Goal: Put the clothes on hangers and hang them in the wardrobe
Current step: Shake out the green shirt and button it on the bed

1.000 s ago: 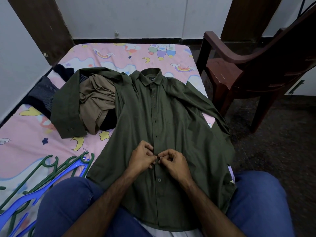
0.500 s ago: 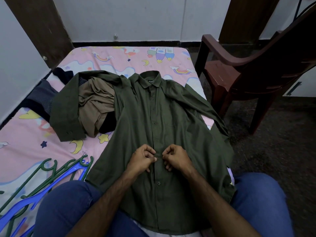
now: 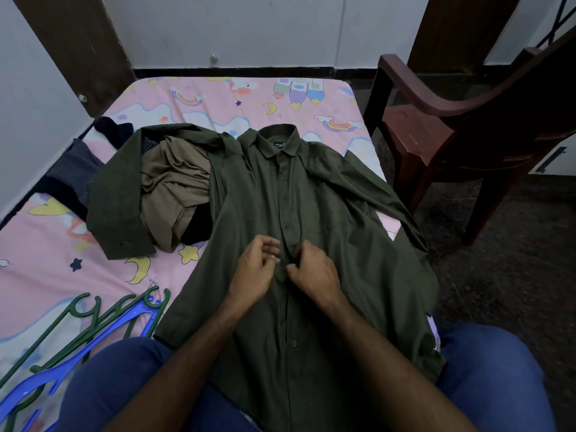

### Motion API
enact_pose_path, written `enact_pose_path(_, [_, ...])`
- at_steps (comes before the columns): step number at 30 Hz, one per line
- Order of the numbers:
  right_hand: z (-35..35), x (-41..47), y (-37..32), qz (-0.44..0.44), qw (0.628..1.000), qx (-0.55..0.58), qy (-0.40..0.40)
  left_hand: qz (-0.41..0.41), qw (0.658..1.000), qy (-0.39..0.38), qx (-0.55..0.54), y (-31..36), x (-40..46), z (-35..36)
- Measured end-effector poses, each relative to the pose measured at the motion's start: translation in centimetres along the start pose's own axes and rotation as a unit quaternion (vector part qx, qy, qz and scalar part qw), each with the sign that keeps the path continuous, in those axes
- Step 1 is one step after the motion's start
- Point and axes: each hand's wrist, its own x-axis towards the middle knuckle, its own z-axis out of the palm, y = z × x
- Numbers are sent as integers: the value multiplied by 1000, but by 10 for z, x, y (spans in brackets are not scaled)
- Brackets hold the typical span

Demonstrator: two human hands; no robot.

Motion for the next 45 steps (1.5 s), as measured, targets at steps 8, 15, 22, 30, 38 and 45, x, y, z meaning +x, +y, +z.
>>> enact_pose_path(8, [-9,10,38,91,928,362,-21,75,988,-29,130,-19,15,25])
enact_pose_path(15, [-12,11,32,88,892,441,-37,4,996,-9,86,-16,21,25])
enact_pose_path(22, [-3,17,23,48,950,308,-6,-122,989,-40,-67,-7,26,22])
enact_pose_path(30, [11,6,15,36,951,299,71,-176,966,-56,-181,-13,26,25])
enact_pose_path(38, [15,3,23,-4,940,338,43,-171,970,-38,-170,-15,25,29])
enact_pose_path(45, [14,-2,26,-61,939,336,47,-192,959,-18,-210,-8,27,29])
